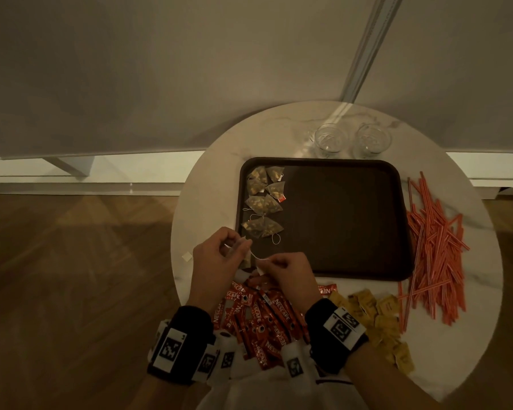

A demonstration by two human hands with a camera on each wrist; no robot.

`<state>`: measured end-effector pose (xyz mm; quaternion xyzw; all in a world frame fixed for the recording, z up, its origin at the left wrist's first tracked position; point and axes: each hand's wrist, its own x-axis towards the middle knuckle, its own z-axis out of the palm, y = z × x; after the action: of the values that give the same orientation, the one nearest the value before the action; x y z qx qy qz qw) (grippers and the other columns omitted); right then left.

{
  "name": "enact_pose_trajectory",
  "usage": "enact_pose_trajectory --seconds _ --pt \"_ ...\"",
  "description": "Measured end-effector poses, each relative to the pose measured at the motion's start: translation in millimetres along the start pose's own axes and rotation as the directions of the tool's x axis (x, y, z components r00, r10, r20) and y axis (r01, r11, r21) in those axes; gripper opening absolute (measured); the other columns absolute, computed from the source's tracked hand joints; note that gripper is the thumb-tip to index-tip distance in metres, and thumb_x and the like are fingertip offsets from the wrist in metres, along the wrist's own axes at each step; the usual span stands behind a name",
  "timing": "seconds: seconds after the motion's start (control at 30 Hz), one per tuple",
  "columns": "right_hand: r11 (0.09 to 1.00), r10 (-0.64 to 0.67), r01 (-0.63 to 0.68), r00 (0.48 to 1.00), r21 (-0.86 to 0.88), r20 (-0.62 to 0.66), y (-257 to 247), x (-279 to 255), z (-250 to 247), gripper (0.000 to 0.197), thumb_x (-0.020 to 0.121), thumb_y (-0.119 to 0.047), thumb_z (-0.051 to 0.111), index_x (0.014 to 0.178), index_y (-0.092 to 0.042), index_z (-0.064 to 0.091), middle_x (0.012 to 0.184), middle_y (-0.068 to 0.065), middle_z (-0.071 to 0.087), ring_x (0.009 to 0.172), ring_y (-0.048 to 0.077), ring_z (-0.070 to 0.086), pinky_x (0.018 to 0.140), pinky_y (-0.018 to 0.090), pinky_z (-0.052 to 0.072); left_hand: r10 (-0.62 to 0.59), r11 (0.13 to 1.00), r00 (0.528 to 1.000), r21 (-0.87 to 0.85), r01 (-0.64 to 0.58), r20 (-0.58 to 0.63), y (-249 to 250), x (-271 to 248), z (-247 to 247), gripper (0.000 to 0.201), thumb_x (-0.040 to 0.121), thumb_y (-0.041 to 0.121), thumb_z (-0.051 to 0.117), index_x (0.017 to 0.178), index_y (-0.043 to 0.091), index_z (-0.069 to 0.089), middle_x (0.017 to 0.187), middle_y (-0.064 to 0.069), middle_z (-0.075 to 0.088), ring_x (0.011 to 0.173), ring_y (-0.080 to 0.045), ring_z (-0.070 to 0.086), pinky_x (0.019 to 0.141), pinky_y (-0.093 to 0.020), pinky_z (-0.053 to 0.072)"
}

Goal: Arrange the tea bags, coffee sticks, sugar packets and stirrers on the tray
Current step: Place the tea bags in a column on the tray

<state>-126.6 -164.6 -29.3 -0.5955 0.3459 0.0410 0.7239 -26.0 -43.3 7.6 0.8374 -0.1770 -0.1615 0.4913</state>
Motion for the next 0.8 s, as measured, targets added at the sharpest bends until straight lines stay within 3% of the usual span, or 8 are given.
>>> enact_pose_trajectory --seconds 0.07,0.17,0.3,0.47,0.57,0.63,0.7,0.8 --pt "0.994 0.066 -0.063 0.998 0.089 -0.024 1 0 -3 0.016 0.096 -0.014 0.061 0.097 -0.004 0.072 0.089 0.015 0.075 0.081 0.029 0.074 0.069 0.032 0.061 -0.002 0.998 1.000 0.059 0.001 0.021 -7 0 5 0.014 0.087 0.020 0.072 0.080 0.023 0.062 0.073 0.010 0.064 0.067 -0.005 0.061 0.062 -0.024 0.056" --pt "0.969 0.131 -0.126 0.991 0.213 -0.008 1 1 -2 0.019 0.100 -0.010 0.053 0.100 -0.002 0.071 0.093 0.014 0.075 0.084 0.024 0.074 0.073 0.030 0.061 -0.004 0.991 0.997 0.137 -0.007 0.081 -13 0 17 0.014 0.087 0.024 0.072 0.079 0.022 0.062 0.074 0.010 0.062 0.069 -0.006 0.059 0.065 -0.029 0.053" --pt "0.909 0.147 -0.169 0.985 0.381 0.088 -2 -3 -1 0.029 0.098 0.001 0.043 0.105 0.001 0.071 0.104 0.012 0.075 0.095 0.021 0.072 0.080 0.029 0.059 -0.048 0.975 0.982 0.220 0.007 0.182 -11 -1 34 0.013 0.087 0.035 0.071 0.085 0.023 0.065 0.079 0.010 0.064 0.071 -0.005 0.060 0.062 -0.018 0.047" --pt "0.875 0.151 -0.188 0.981 0.446 0.118 1 -5 -11 0.031 0.101 -0.006 0.042 0.119 0.000 0.066 0.117 0.012 0.071 0.111 0.025 0.068 0.098 0.042 0.053 -0.103 0.993 0.971 0.080 0.088 0.218 6 -11 35 0.019 0.088 0.038 0.070 0.098 0.022 0.067 0.089 0.010 0.068 0.080 0.000 0.064 0.066 -0.014 0.052" --pt "0.790 0.193 -0.221 0.975 0.572 0.112 3 -6 -17 0.032 0.099 -0.006 0.039 0.116 0.009 0.063 0.118 0.021 0.069 0.108 0.032 0.068 0.094 0.046 0.054 -0.080 0.996 0.963 -0.024 0.089 0.256 16 -14 28 0.015 0.089 0.027 0.070 0.100 0.018 0.067 0.090 0.008 0.069 0.077 -0.001 0.067 0.061 -0.017 0.055" --pt "0.727 0.229 -0.256 0.965 0.637 0.127 4 -7 -20 0.034 0.099 -0.008 0.039 0.118 0.011 0.060 0.116 0.025 0.068 0.107 0.034 0.068 0.095 0.048 0.053 -0.048 0.998 0.956 -0.023 0.057 0.291 13 -14 24 0.014 0.088 0.018 0.071 0.101 0.019 0.066 0.093 0.009 0.068 0.079 0.000 0.066 0.062 -0.015 0.053" --pt "0.690 0.266 -0.294 0.953 0.661 0.146 7 -8 -23 0.036 0.101 -0.012 0.040 0.121 0.012 0.058 0.117 0.026 0.068 0.111 0.036 0.066 0.098 0.048 0.052 0.006 0.994 0.939 0.098 -0.042 0.345 3 -12 21 0.023 0.087 0.015 0.072 0.106 0.024 0.064 0.099 0.016 0.064 0.085 0.004 0.062 0.070 -0.010 0.050" --pt "0.685 0.302 -0.334 0.939 0.648 0.164 9 -9 -25 0.037 0.102 -0.014 0.038 0.121 0.010 0.059 0.117 0.027 0.067 0.109 0.035 0.066 0.096 0.044 0.053 0.042 0.929 0.894 0.313 -0.199 0.446 -14 -8 24 0.034 0.085 0.031 0.073 0.117 0.029 0.062 0.110 0.018 0.057 0.097 0.004 0.053 0.084 -0.010 0.042"
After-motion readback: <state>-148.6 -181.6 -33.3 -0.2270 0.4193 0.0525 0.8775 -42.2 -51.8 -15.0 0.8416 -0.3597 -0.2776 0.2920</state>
